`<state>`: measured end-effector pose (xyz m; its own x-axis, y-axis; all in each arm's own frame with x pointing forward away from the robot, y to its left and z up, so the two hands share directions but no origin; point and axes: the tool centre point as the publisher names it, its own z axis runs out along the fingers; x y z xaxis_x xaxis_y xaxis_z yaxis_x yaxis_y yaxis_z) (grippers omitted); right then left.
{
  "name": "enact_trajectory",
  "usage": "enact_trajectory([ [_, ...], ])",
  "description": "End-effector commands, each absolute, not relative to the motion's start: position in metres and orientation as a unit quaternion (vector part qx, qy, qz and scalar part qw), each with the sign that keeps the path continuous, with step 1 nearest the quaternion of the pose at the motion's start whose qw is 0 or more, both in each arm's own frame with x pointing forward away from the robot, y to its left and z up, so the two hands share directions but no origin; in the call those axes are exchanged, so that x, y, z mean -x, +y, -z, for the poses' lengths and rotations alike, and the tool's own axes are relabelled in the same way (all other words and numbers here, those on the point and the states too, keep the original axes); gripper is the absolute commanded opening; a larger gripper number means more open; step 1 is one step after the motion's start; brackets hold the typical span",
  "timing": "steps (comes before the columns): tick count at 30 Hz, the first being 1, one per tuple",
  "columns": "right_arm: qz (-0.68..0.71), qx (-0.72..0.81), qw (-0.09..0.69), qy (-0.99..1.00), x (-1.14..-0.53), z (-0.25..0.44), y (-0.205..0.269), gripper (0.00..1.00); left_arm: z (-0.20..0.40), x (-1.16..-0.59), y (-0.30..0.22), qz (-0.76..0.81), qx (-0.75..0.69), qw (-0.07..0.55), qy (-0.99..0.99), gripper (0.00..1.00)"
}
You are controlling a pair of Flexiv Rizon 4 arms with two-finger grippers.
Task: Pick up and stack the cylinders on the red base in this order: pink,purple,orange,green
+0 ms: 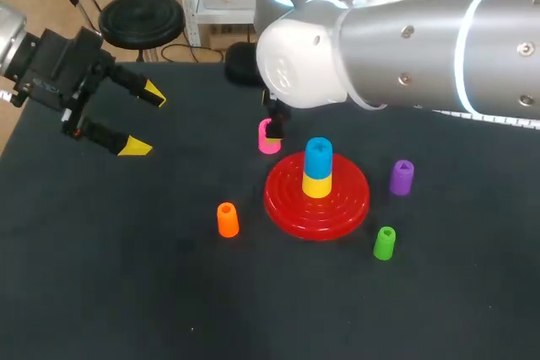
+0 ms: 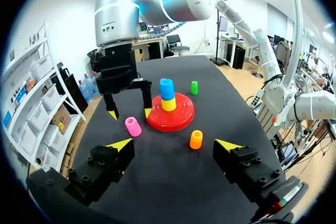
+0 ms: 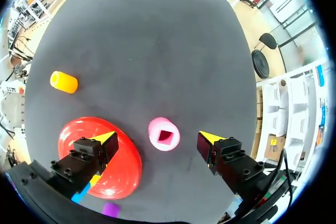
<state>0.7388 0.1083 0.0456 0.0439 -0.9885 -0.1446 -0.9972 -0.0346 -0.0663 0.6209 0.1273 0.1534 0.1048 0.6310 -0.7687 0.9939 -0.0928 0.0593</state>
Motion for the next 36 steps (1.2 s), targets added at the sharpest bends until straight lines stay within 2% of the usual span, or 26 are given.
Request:
enact_trajectory([
  [1, -0.025, 0.721, 0.061, 0.690, -0.748, -0.044, 0.114, 1.00, -0.153, -0.620, 0.128, 0.295, -0.677, 0.309, 0.599, 1.00],
  [18, -0.047, 0.719, 0.028, 0.693, -0.765, -0.004, 0.118, 1.00, -0.153, -0.620, 0.128, 0.295, -0.677, 0.309, 0.599, 1.00],
  [36, -0.042, 0.709, 0.025, 0.703, -0.762, 0.000, 0.109, 1.00, -0.153, -0.620, 0.128, 0.295, -0.677, 0.309, 0.599, 1.00],
])
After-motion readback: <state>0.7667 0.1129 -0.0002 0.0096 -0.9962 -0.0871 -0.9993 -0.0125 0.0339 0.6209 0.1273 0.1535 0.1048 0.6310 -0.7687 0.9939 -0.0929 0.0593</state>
